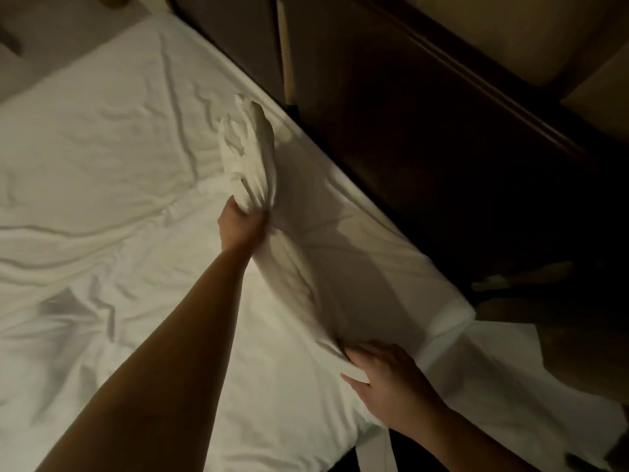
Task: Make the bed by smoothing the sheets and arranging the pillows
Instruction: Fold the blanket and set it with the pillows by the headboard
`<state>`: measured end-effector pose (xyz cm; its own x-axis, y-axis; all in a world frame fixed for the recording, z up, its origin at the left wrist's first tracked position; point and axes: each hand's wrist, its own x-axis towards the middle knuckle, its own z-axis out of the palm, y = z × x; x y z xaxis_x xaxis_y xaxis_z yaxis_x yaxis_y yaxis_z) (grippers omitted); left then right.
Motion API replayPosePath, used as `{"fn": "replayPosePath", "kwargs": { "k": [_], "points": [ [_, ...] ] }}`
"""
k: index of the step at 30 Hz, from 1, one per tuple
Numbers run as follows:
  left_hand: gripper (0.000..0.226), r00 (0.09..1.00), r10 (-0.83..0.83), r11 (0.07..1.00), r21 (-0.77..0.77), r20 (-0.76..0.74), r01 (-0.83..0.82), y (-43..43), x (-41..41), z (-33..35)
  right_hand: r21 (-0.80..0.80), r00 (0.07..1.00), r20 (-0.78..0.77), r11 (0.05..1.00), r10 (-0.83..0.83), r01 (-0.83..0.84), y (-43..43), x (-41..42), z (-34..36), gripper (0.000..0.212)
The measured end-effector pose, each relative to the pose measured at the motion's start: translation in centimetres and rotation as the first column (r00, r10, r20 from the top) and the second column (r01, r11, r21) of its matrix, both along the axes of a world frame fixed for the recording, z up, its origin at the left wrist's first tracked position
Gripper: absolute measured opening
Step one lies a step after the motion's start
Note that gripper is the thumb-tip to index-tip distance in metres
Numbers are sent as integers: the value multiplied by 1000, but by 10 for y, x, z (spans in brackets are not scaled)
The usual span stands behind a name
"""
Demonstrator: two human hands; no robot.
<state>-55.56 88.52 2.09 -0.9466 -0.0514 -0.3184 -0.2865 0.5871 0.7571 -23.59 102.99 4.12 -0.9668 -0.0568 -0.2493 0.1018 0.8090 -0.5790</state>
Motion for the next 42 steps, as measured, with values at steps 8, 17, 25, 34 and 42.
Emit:
{"fn": "replayPosePath", "kwargs": {
  "k": [8, 17, 25, 34, 42],
  "points": [
    [74, 997, 0, 991, 132, -82, 11, -139, 40, 57, 60, 995, -93, 998, 34, -28, -92, 27, 31, 64],
    [74, 992, 49, 979, 200, -120, -24, -270, 82, 78, 14, 991, -136, 1000, 13, -12, -204, 66, 33, 50],
    [71, 995, 43, 971, 239, -92, -20, -421, 98, 73, 15, 988, -144, 998, 57, -56, -353, 86, 26, 59],
    [52, 959, 142, 948, 246, 245, -203, -591, 158, 11, 171, 989, 33, 974, 145, -148, -507, 137, 2, 81],
    [72, 835, 126, 948, 182, 536, -260, -634, 219, -32, 127, 978, 198, 987, 67, -93, -541, 144, -22, 72]
  ]
}}
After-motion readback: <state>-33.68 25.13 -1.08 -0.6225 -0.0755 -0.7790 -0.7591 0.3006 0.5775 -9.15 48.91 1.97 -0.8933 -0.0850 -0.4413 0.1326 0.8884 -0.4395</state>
